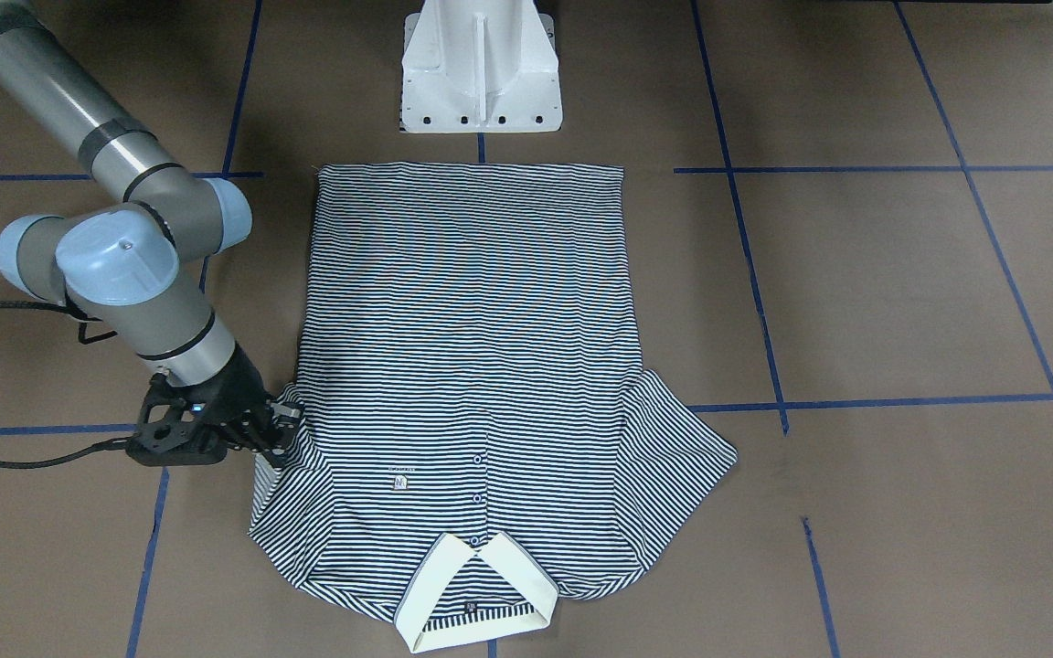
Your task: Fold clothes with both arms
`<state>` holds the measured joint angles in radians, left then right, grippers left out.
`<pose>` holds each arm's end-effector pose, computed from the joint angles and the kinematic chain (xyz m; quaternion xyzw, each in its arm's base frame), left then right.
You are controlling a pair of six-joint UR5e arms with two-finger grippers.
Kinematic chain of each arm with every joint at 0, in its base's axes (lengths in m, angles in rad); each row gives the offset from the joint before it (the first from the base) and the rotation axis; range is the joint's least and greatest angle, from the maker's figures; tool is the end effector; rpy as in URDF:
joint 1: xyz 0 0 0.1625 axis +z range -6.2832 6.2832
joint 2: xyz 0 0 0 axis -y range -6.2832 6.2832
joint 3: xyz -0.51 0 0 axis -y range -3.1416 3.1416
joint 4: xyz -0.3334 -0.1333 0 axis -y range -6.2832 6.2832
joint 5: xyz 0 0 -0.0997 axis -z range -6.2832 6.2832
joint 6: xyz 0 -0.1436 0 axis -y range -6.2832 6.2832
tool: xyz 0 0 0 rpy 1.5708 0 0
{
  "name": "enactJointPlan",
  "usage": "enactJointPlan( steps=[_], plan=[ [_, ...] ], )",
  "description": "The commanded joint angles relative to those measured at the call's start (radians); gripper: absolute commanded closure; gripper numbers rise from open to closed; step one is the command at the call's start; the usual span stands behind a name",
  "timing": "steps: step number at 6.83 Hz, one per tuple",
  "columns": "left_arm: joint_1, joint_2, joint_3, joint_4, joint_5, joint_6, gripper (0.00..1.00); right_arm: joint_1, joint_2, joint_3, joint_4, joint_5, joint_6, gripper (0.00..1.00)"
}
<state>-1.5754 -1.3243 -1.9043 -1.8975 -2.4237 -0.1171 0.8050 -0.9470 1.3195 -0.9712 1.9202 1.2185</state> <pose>-0.0267 -0.3368 0.6745 0.1639 0.4147 0.0306 0.8945 -0.4773 -0.6177 0.4488 0.1229 -0.4692 0.1163 0.8667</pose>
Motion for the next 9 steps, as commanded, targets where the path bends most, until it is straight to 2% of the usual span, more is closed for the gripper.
enactJointPlan(
  steps=[1,2,5,6,7,8,9],
  plan=[
    [0.000,0.000,0.001,0.000,0.000,0.001,0.00,-0.053,0.117,-0.076,-0.012,-0.033,0.099,1.00],
    [0.000,0.000,-0.002,0.000,0.000,-0.001,0.00,-0.056,0.143,-0.115,-0.011,-0.050,0.098,1.00],
    [0.002,-0.001,0.002,0.000,0.000,-0.003,0.00,-0.061,0.160,-0.137,-0.009,-0.064,0.098,1.00],
    [0.002,-0.003,0.004,0.000,0.002,-0.003,0.00,-0.061,0.169,-0.152,-0.009,-0.079,0.096,0.80],
    [0.003,-0.015,0.008,0.000,0.002,-0.006,0.00,-0.061,0.171,-0.152,-0.010,-0.092,0.088,0.01],
    [0.003,-0.035,0.011,0.002,0.003,-0.007,0.00,-0.061,0.169,-0.151,-0.009,-0.092,0.084,0.00],
    [0.008,-0.059,0.014,0.000,0.008,-0.115,0.00,-0.055,0.168,-0.129,-0.004,-0.087,0.085,0.00]
  ],
)
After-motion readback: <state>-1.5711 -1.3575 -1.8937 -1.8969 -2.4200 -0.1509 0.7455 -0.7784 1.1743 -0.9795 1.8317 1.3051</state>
